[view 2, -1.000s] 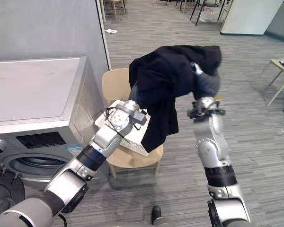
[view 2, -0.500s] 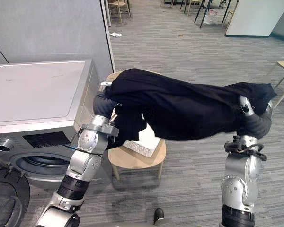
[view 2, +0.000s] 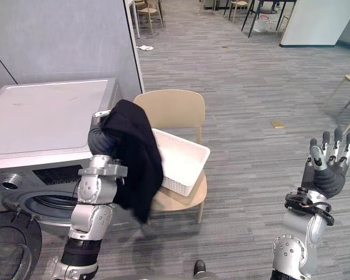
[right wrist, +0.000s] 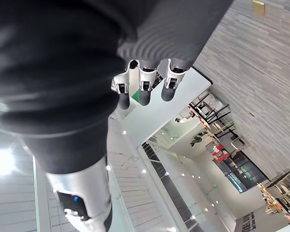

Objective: Pick up the laundry basket with both hands and put the clothes into the washing machine.

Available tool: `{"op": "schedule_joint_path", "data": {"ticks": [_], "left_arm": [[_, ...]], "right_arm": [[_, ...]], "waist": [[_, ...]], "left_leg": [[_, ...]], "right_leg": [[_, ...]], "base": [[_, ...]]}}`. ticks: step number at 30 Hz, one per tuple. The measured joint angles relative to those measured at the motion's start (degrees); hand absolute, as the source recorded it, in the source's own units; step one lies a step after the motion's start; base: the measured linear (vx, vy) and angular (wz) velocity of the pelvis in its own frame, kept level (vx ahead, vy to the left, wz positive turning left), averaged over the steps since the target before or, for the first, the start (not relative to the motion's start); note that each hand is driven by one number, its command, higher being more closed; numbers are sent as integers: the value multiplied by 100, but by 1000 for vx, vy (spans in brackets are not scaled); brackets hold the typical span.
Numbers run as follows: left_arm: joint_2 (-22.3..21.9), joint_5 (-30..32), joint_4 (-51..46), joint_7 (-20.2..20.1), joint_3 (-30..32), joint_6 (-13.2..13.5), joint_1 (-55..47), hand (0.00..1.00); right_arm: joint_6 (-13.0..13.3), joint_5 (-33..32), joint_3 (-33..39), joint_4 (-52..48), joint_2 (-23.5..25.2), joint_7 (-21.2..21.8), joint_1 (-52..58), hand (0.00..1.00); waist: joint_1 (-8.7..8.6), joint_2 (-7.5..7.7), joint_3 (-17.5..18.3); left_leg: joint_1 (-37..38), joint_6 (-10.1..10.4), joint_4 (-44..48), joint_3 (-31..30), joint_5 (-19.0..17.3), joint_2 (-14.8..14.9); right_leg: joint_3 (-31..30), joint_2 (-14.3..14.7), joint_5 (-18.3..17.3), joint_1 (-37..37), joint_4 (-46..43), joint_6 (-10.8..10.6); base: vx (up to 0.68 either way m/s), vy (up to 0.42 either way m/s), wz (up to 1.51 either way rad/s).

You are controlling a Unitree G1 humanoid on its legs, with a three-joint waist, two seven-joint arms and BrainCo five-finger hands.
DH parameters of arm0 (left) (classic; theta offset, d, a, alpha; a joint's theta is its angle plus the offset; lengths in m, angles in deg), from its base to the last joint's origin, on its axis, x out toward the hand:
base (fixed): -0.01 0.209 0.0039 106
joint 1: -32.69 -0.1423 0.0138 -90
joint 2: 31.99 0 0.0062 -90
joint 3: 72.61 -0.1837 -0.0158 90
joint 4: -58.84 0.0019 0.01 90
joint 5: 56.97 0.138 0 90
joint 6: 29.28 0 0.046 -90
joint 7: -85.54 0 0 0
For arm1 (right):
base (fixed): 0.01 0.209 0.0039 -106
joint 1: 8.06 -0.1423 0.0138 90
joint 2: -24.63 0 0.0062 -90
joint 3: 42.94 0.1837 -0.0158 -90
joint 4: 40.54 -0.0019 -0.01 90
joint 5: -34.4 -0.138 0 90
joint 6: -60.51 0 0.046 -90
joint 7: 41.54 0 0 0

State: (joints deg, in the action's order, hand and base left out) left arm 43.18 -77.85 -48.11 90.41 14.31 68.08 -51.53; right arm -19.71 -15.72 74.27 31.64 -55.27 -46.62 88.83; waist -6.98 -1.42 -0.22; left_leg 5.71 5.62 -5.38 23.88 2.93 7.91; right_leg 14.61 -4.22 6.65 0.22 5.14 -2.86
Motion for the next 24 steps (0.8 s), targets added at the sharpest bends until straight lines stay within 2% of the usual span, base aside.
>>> {"op": "schedule_joint_path", "data": {"ticks": [3,5,9,14,17,19,20,22,24], "left_arm": [[-50,-208,-599,-125,221,49,-656,100],[-126,-387,-922,-219,357,52,-1056,100],[-252,-678,-1427,-356,559,63,-1762,100],[-500,-878,-1930,-383,1048,69,-2491,100],[-599,-1021,-1979,-359,1463,79,-2789,100],[-651,-1125,-2028,-331,1675,80,-2986,100],[-655,-1221,-2029,-310,1715,81,-2994,100],[-670,-1227,-2029,-216,1719,86,-3041,100],[-713,-1237,-2019,-120,1742,94,-3205,100]], "right_arm": [[-2,-2,-7,0,277,0,216,0],[-6,-5,-12,0,447,3,396,0],[-19,-7,-118,-1,680,30,607,0],[-144,-63,-303,2,980,113,961,0],[-151,-127,-440,19,997,237,1143,0],[-175,-127,-666,119,1043,283,1194,0],[-212,-130,-790,120,1044,315,1194,0],[-267,-151,-1004,148,1021,414,1090,0],[-282,-215,-1249,338,995,413,790,0]], "waist": [[39,-65,45],[146,-83,49],[162,-112,46],[332,-174,24],[414,-194,-20],[482,-173,-69],[555,-174,-245],[828,-237,-491],[865,-240,-602]], "left_leg": [[12,-14,1,-46,-12,-4],[55,-17,0,-113,-14,-4],[18,-3,-1,-354,-41,-2],[-159,-16,18,-724,-47,7],[-368,-7,231,-1204,-29,0],[-626,-50,542,-1693,-43,8],[-777,-80,871,-1953,-167,34],[-986,-132,1531,-2113,-498,140],[-1115,-272,2037,-2175,-811,231]], "right_leg": [[74,-13,-12,-49,2,-11],[132,-19,-78,-125,-2,-48],[377,-51,-156,-268,-6,-50],[722,-87,-234,-324,-7,-45],[1161,-91,-339,-465,-57,-79],[1598,-108,-555,-552,-280,-85],[1848,-124,-736,-644,-492,-71],[1891,-151,-997,-675,-846,-35],[1884,-177,-1240,-691,-1176,8]], "base": [[17,2,12],[3,-1,16],[-9,0,35],[4,2,39],[32,-18,71],[24,-27,122],[-14,-18,120],[-43,4,58],[-36,0,11]]}}
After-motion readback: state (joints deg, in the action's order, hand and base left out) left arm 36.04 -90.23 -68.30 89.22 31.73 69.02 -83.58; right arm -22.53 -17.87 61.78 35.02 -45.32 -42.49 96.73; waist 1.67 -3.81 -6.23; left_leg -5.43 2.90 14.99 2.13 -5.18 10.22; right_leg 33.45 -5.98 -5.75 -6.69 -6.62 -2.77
